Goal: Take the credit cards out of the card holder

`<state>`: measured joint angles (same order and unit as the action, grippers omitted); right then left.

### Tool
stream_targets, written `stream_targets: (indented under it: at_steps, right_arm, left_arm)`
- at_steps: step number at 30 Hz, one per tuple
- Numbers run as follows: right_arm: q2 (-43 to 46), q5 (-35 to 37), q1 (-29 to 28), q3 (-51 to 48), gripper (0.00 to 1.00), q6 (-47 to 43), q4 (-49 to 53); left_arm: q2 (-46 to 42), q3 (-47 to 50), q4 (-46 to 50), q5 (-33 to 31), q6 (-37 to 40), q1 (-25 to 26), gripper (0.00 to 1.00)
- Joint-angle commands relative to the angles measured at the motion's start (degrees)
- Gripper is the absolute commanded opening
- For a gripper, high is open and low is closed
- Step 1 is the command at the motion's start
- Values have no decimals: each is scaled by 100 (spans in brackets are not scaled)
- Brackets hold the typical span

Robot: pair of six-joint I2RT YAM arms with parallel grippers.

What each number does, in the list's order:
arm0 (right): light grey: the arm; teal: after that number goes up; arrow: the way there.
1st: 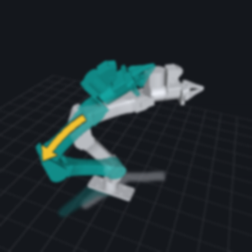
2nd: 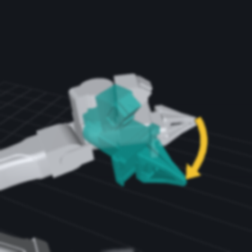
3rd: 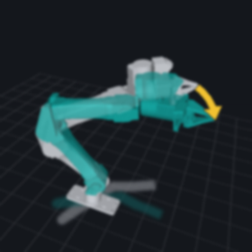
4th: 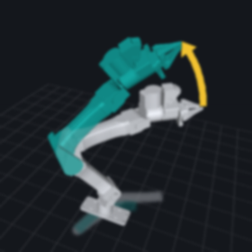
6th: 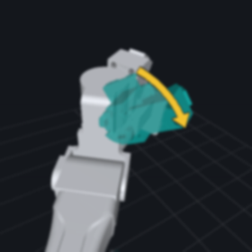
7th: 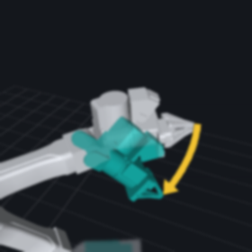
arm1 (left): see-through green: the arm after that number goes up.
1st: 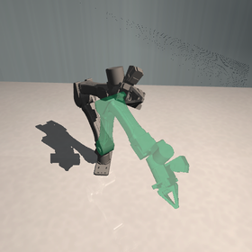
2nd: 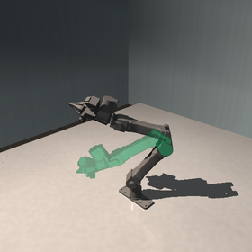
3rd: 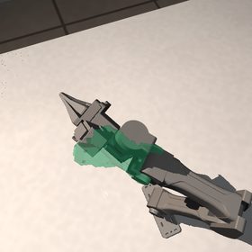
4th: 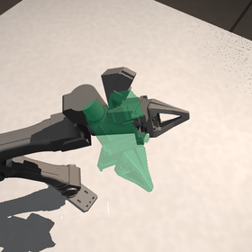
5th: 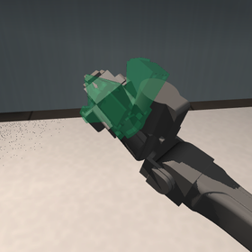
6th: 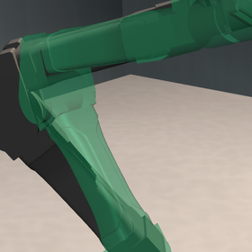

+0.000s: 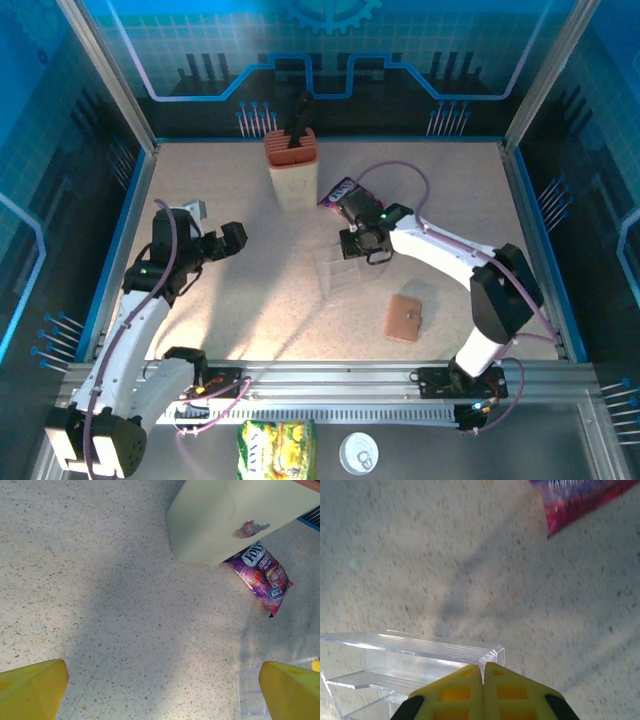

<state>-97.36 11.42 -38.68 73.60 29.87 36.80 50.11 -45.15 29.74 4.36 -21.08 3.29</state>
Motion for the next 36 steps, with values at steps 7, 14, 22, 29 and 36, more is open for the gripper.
stream_targets:
  at_steps: [7, 14, 22, 29, 36]
  right_arm:
    - [-913, 72, 24, 1018, 0, 451, 346]
    - [-1136, -122, 232, 1112, 0, 767, 219]
    - [-1137, -110, 443, 978, 0, 941, 147]
    - [-1213, -79, 494, 899, 0, 968, 60]
    - [-1320, -147, 508, 879, 6, 951, 11]
  left_arm:
    - [-80, 76, 29, 70, -107, 23, 99]
    - [-70, 103, -9, 83, -129, 23, 99]
    - [-36, 120, -51, 117, -146, 23, 99]
    - [-28, 111, -24, 135, -145, 23, 99]
    - [-28, 103, -11, 111, -139, 27, 99]
